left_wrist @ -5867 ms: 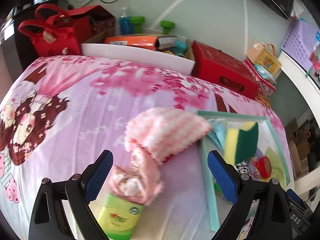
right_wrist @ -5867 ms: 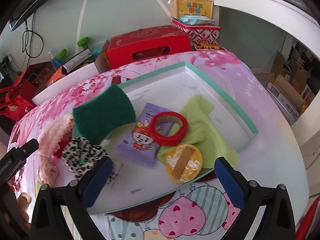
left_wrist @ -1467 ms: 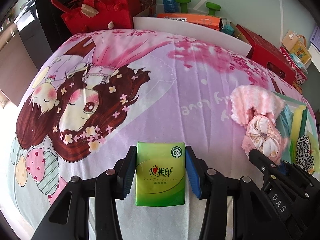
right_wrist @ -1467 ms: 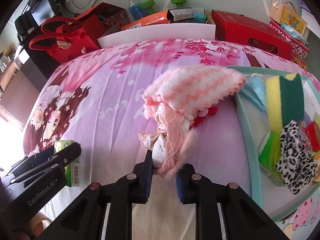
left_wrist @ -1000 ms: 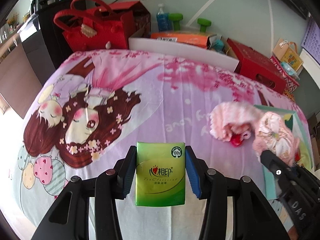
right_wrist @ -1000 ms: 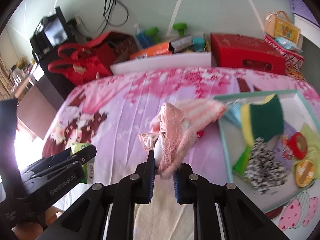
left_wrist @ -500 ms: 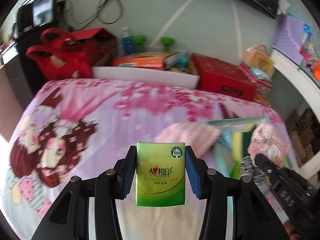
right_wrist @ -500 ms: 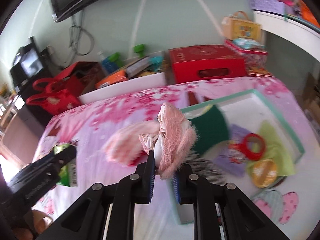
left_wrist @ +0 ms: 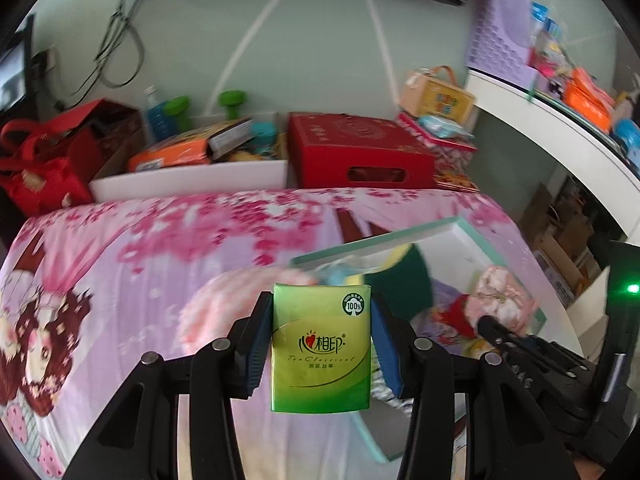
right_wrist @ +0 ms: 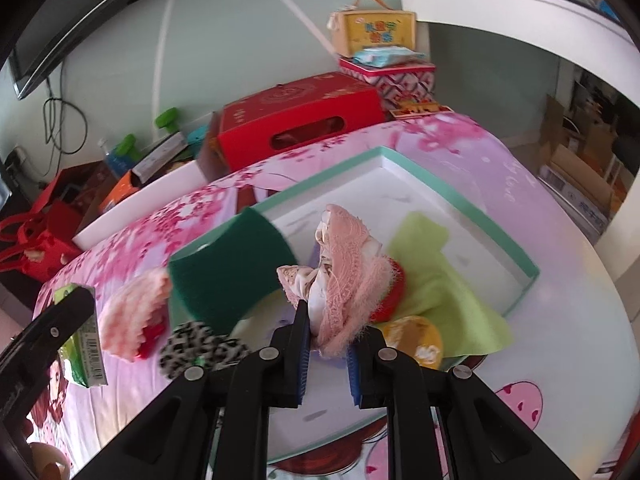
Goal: Organize soft objects
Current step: 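Open both grippers to drop the tissue pack and lace cloth into the tray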
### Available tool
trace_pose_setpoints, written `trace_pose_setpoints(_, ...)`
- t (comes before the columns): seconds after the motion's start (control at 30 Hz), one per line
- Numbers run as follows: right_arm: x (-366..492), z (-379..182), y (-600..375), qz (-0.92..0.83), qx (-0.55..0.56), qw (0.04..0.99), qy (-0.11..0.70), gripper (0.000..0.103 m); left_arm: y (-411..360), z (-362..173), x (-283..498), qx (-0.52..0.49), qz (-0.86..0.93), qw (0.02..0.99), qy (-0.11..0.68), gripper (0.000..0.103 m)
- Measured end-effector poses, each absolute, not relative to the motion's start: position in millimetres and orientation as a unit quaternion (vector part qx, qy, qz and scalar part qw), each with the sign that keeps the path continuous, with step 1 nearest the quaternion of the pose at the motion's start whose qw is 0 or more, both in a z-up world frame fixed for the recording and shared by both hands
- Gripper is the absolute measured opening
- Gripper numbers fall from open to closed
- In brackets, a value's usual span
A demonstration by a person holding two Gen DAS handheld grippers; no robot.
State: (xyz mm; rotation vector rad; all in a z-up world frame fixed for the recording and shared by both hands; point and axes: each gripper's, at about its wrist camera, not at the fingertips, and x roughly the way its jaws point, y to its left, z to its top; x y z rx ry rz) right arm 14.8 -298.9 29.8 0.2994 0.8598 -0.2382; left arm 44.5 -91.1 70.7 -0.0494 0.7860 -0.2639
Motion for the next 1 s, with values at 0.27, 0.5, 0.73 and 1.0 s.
trace_pose_setpoints(0.27, 17.3, 19.3, -315.7, -0.123, 0.146, 0.89, 0.415, 0.017, -147.4, 66.5, 48.5, -0.005, -0.184, 0.909, 0.373, 0.049)
trace_pose_setpoints(0.5, 17.6, 15.7, -328.8, -0.131, 0.158, 0.889, 0.409, 0.02, -176.3, 52.8, 55.8, 0.009, -0.202, 0.902, 0.38, 0.049)
trace_pose_setpoints(0.73, 19.1, 10.7, -334.7, -0.143, 0.163, 0.885, 0.411, 0.034, -187.1, 45.9, 60.5, 0.009, -0.216, 0.898, 0.383, 0.065)
trace_pose_setpoints(1.0, 16.7, 10.0, -336.7, -0.149, 0.162, 0.884, 0.414, 0.062, -172.0, 46.3, 63.2, -0.012, -0.199, 0.899, 0.389, 0.079)
